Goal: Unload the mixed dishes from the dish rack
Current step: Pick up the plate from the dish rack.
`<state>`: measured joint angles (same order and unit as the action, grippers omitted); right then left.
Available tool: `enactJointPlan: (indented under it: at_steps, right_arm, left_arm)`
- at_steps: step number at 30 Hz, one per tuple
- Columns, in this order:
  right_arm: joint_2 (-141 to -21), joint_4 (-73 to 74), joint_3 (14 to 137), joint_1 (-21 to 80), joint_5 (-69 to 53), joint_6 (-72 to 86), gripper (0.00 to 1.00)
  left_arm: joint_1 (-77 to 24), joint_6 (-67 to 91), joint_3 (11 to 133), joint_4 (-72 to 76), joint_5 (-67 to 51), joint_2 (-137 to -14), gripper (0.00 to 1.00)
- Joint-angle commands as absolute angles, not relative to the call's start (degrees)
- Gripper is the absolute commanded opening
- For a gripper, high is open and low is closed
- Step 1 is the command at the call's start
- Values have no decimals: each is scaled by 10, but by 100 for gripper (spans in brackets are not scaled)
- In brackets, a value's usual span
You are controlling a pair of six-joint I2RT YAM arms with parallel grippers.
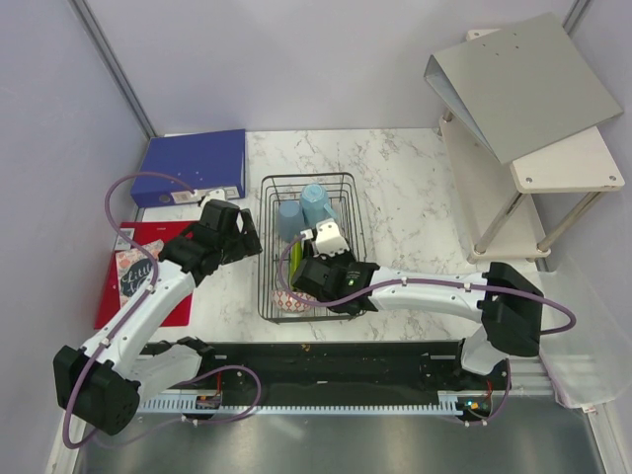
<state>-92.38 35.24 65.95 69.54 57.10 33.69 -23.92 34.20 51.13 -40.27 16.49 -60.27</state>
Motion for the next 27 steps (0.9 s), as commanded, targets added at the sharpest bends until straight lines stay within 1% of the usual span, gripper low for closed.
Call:
enactJointPlan:
  at_steps: [1, 2, 3, 5, 17, 23, 27]
  right_arm:
    - [-929, 355, 655, 697, 588, 352, 24]
    - [-929, 356, 657, 697, 588, 352, 16]
    - [-926, 357, 656, 697, 588, 352, 6]
    - [-923, 360, 660, 696, 593, 352, 0]
    - [-870, 395, 700, 697, 603, 337, 0]
    - [-858, 409, 717, 697, 603, 337, 0]
    - [-820, 413, 737, 698, 613, 323, 0]
  left_arm:
    - [-241, 339, 516, -402, 179, -605, 94]
    - [-241, 339, 516, -402, 179, -605, 94]
    - [-241, 339, 516, -403, 178, -604, 94]
    - [-241, 340, 516, -403, 179, -604, 94]
    - [-241, 344, 516, -403, 178, -608, 94]
    - [-241, 345, 523, -403, 178, -632, 94]
    - [-241, 345, 530, -407, 180, -642, 94]
